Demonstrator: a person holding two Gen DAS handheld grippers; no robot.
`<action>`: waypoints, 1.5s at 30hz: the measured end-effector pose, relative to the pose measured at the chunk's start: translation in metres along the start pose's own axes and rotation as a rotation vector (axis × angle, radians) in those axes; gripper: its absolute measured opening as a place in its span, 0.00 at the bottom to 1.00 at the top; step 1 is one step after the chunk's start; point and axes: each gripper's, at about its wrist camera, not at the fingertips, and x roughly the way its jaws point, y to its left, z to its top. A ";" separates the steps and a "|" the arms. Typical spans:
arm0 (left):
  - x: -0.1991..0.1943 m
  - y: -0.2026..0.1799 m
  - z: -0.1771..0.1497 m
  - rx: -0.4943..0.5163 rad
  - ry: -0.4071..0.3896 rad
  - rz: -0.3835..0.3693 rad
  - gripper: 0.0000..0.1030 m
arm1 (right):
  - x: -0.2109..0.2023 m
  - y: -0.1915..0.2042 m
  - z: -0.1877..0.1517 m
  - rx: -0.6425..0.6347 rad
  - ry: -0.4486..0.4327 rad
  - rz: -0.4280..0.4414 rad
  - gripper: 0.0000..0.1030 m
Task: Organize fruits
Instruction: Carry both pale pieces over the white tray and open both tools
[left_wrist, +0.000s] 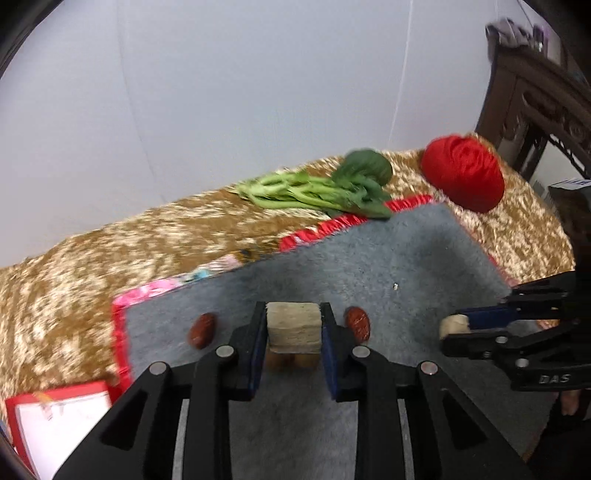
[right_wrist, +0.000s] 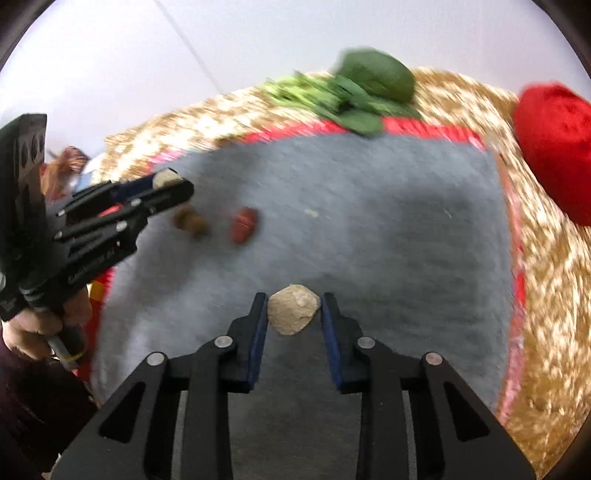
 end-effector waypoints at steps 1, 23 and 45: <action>-0.007 0.005 -0.001 -0.017 -0.010 0.006 0.25 | 0.000 0.009 0.001 -0.015 -0.011 0.013 0.30; -0.123 0.140 -0.139 -0.354 -0.003 0.373 0.25 | 0.043 0.247 -0.008 -0.434 -0.122 0.273 0.30; -0.120 0.142 -0.152 -0.278 0.051 0.510 0.26 | 0.081 0.273 -0.025 -0.490 -0.070 0.255 0.30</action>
